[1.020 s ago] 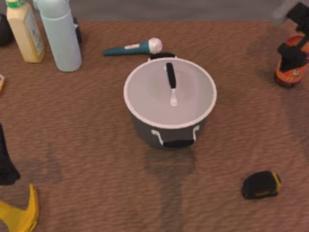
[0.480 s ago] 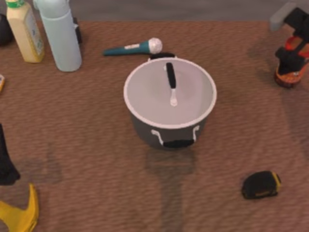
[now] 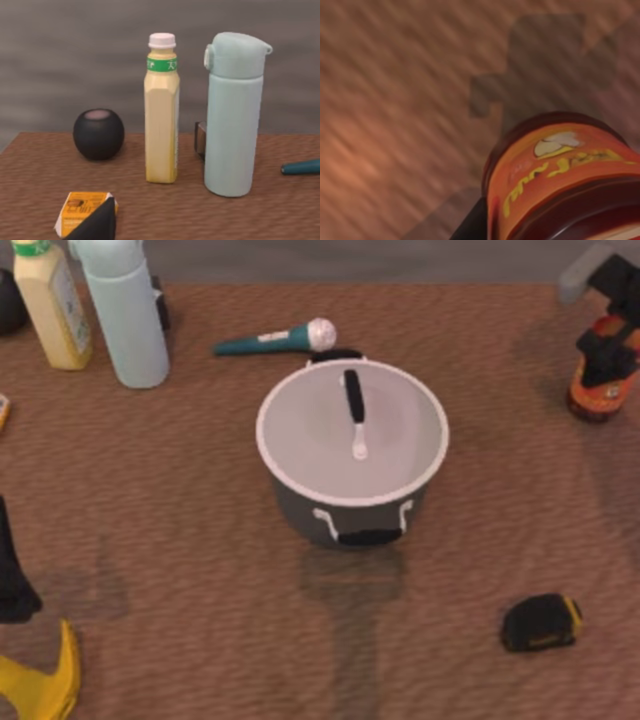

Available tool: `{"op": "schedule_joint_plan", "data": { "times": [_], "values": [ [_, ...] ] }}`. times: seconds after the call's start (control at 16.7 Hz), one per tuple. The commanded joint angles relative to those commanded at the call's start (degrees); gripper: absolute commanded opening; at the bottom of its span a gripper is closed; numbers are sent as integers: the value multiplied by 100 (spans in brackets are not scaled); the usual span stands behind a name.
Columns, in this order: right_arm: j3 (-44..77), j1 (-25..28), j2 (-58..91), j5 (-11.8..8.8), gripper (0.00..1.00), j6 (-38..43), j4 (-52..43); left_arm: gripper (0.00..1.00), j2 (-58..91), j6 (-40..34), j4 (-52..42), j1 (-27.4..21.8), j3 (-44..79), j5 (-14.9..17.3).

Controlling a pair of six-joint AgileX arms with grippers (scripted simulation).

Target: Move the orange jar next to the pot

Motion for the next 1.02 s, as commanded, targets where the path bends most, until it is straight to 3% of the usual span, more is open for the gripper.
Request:
{"op": "schedule_joint_plan", "data": {
  "times": [0.18, 0.24, 0.78, 1.02],
  "values": [
    [0, 0, 0, 0, 2, 0, 0, 100, 0, 0, 0, 0, 0, 0],
    [0, 0, 0, 0, 0, 0, 0, 100, 0, 0, 0, 0, 0, 0],
    [-13, -22, -12, -2, 0, 10, -2, 100, 0, 0, 0, 0, 0, 0],
    [-667, -4, -654, -23, 0, 18, 33, 100, 0, 0, 0, 0, 0, 0]
  ]
}}
